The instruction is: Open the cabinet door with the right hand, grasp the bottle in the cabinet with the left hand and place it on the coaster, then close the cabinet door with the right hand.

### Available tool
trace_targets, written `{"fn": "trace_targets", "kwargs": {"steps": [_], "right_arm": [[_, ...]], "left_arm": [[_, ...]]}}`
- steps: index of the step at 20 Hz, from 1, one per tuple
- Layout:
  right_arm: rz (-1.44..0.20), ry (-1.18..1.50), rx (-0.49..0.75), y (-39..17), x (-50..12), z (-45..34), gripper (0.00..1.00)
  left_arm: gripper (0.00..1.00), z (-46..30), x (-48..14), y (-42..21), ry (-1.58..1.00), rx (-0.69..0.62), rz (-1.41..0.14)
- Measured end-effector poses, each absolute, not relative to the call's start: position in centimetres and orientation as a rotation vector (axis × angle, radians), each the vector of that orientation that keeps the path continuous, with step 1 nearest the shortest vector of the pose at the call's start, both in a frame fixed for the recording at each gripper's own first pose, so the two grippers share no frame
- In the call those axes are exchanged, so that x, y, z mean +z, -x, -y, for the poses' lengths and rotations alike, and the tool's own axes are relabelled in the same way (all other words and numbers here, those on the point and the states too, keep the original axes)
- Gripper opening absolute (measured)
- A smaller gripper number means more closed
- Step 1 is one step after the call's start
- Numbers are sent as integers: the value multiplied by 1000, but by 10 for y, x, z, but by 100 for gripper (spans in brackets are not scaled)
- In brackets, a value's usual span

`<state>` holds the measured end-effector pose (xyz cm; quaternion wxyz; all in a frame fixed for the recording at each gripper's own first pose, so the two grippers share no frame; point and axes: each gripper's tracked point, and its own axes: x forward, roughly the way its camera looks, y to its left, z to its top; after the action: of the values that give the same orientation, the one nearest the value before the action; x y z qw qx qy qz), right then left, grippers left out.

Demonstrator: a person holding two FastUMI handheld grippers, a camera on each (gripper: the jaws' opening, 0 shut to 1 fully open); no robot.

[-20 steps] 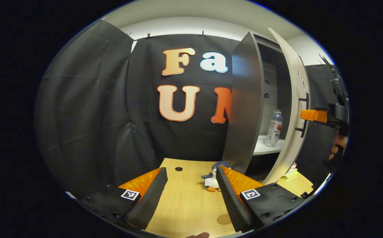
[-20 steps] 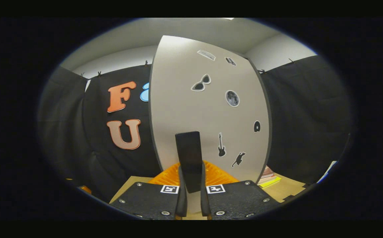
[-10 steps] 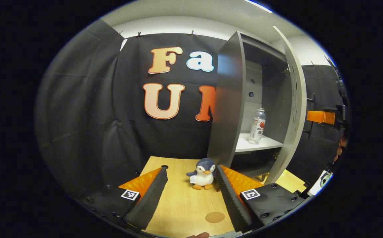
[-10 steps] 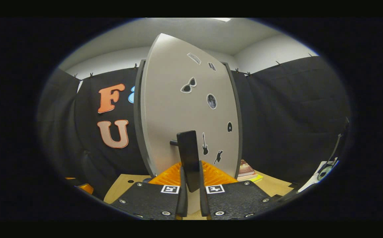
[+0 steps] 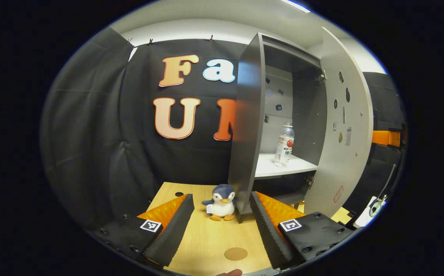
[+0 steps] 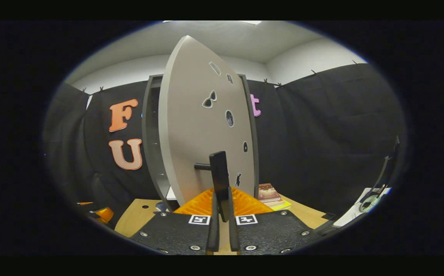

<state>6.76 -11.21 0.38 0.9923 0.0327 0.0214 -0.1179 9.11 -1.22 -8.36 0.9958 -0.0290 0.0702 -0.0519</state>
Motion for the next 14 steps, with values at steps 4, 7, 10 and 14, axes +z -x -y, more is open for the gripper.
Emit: {"fn": "trace_targets", "kwargs": {"steps": [4,7,10,14], "right_arm": [[-56,-50,-220,-45,4,157,10],[-44,-67,-211,-31,8,197,10],[-27,-104,-169,-26,11,239,10],[-13,-96,-135,-23,15,290,10]], "left_arm": [[96,63,-83,-92,60,-108,-159],[93,96,-77,-89,48,-90,-142],[96,131,-75,-88,21,-78,-143],[96,171,-69,-86,4,-61,-124]]}}
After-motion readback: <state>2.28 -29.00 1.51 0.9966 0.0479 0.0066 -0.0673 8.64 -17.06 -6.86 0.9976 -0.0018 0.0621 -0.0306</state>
